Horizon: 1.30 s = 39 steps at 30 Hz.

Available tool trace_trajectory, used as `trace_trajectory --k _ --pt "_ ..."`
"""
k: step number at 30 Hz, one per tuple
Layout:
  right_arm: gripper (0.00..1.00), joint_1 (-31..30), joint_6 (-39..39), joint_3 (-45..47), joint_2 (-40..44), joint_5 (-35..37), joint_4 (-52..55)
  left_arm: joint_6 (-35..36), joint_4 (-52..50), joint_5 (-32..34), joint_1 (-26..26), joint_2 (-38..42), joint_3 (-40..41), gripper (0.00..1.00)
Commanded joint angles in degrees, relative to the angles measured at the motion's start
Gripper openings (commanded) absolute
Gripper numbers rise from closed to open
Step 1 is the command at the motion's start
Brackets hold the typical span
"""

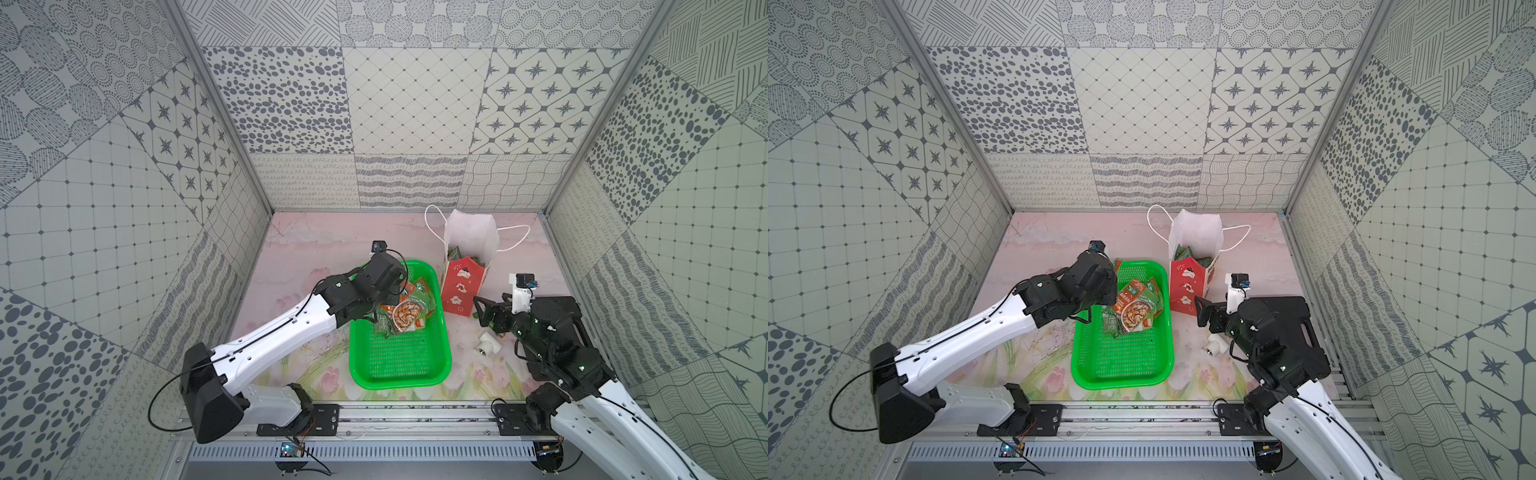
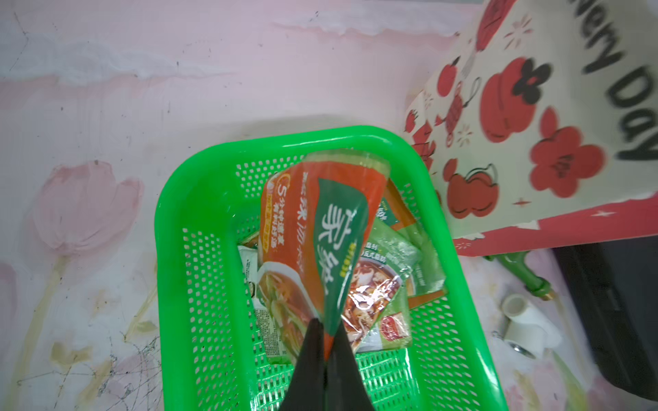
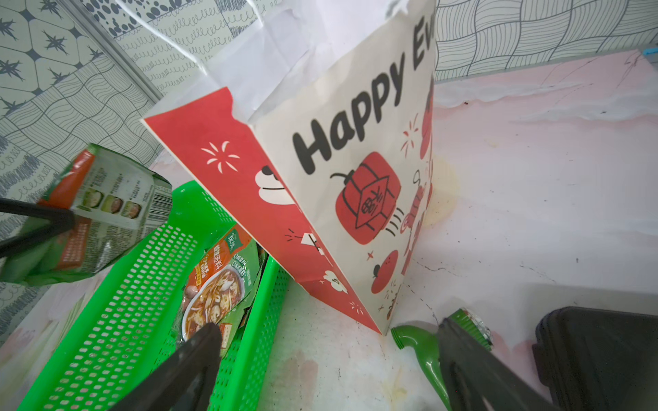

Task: Place the condiment packets inside the bag
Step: Pick up the condiment packet from the storage box, then place the condiment packet in the paper bag.

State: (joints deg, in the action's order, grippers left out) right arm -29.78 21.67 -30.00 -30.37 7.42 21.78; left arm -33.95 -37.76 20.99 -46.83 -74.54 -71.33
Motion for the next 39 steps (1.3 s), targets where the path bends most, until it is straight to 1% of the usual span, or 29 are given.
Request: trace_trajectory --k 1,4,7,15,19,25,30,34,38,39 --pt "0.97 0.24 0.72 0.86 1.43 3.24 -2.66 3.96 2.69 -10.46 -0.34 4.09 -4.8 0.0" --pt "0.97 0.17 0.66 1.06 1.96 4.0 -2.38 4.54 3.6 -14.23 -0.41 4.83 -8.75 0.0" --pt "0.97 0.21 0.57 1.29 2.41 4.63 -2.5 6.34 6.34 -21.13 -0.31 3.85 -12.95 0.0" --pt "0.97 0.16 0.48 1.7 2.47 5.02 -2.53 5.53 9.15 -33.75 -0.37 -4.67 -26.4 0.0" --pt "0.97 0.23 0.48 1.8 2.32 4.98 -2.53 4.88 10.6 -37.11 -0.46 -10.31 -32.99 0.0" --pt "0.97 0.17 0.26 1.88 2.08 4.51 -2.7 4.2 10.96 -39.53 -0.37 -21.3 -42.93 0.0" --pt "0.97 0.17 0.11 2.14 1.9 3.75 -3.19 5.06 6.99 -39.27 -0.38 -31.66 -52.9 0.0" --pt "0.97 0.16 0.08 2.18 1.64 3.32 -3.49 6.88 2.6 -37.4 -0.37 -38.69 -60.7 0.0" --pt "0.97 0.17 -0.01 2.18 1.26 2.8 -3.59 8.99 -3.03 -34.21 -0.33 -44.73 -68.08 0.0" --pt "0.97 0.17 -0.13 2.14 1.11 2.58 -3.72 9.4 -4.4 -33.56 -0.23 -45.71 -69.51 0.08"
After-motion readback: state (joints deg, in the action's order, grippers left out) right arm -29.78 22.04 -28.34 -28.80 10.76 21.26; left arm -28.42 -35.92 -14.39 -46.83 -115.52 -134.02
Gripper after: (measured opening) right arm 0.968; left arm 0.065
